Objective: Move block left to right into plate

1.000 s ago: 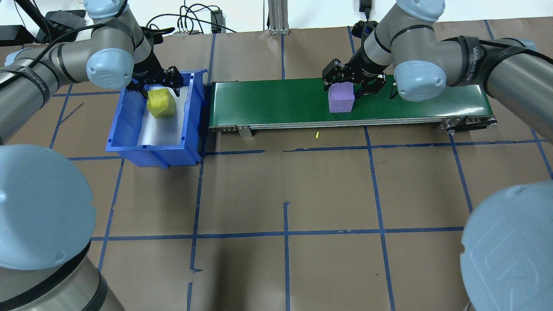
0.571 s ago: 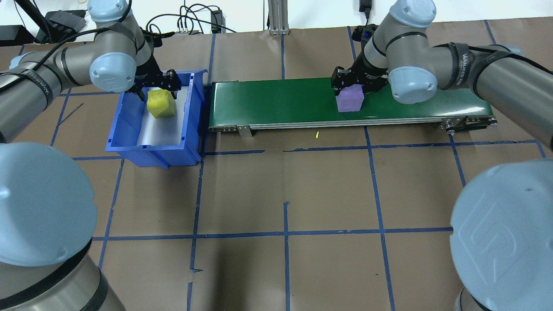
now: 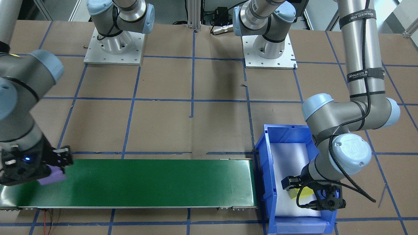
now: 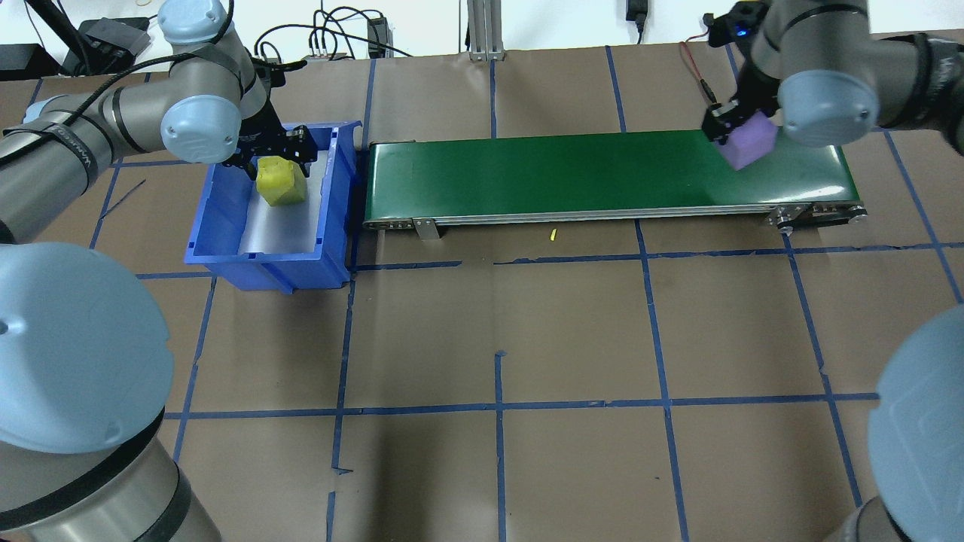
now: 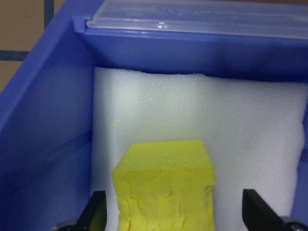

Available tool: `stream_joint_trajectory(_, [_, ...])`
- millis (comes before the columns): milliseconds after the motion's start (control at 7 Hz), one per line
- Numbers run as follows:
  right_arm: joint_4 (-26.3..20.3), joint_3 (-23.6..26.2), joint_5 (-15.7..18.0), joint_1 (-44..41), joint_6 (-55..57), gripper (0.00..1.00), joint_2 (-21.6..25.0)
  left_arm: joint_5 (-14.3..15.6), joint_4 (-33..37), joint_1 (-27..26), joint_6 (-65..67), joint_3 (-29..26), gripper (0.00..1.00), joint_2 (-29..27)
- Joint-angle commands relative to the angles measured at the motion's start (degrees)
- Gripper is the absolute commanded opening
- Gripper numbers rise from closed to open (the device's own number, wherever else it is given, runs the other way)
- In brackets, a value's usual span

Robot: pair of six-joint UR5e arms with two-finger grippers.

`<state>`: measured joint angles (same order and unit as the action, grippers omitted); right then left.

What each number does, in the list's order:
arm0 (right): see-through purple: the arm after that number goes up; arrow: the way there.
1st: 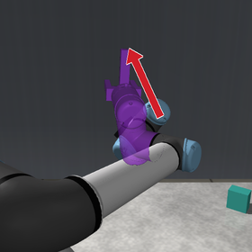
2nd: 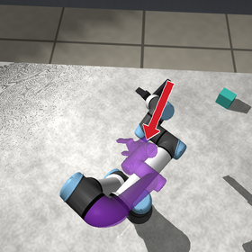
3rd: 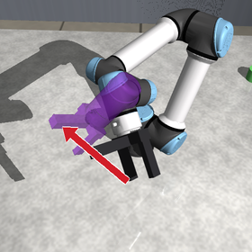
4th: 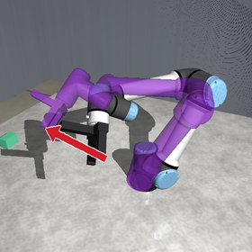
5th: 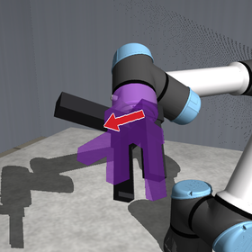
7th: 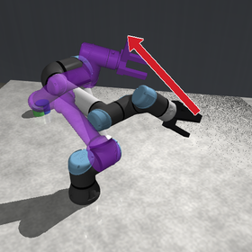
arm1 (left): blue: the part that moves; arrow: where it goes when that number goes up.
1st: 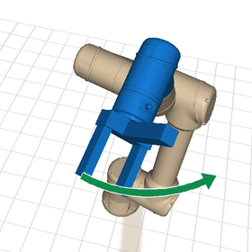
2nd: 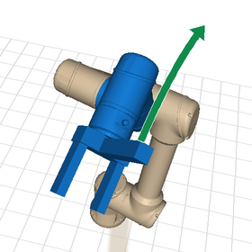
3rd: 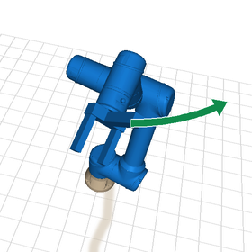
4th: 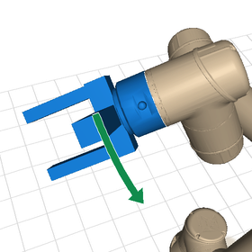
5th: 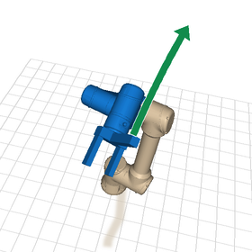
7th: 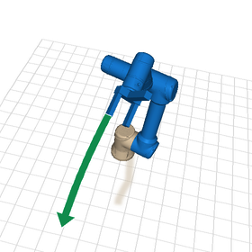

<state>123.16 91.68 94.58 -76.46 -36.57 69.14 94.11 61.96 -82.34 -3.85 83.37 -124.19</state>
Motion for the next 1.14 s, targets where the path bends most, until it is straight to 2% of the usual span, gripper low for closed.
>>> stream_joint_trajectory(0, [-2.1,2.3,1.7,16.2,-24.7,0.2,3.5,-0.2,0.0,0.0,0.2,-0.2,0.82,-0.4])
stream_joint_trajectory(143, [-1.7,3.7,1.5,24.4,-32.4,0.2,3.5,-0.2,-0.2,0.0,0.2,-0.2,0.82,-0.7])
stream_joint_trajectory(286, [-1.6,6.2,1.1,31.4,-36.6,0.2,3.4,-0.2,-0.2,0.0,0.1,-0.2,0.72,-0.8])
stream_joint_trajectory(571, [4.1,12.3,0.6,41.7,-42.7,0.28,1.6,0.2,-0.1,0.0,-0.4,-1.4,0.32,-0.4])
stream_joint_trajectory(714, [4.3,13.6,0.3,46.7,-45.7,0.38,0.7,0.5,0.0,0.0,1.7,-1.4,0.3,0.7])
stream_joint_trajectory(857, [5.9,13.6,-2.9,48.1,-46.5,0.87,-1.0,0.1,0.9,-0.1,2.8,-1.5,0.3,3.5])
stream_joint_trajectory(1000, [6.1,13.7,-3.7,48.2,-46.2,1.0,-1.2,-0.3,4.2,-0.4,3.9,-1.5,0.3,6.4])
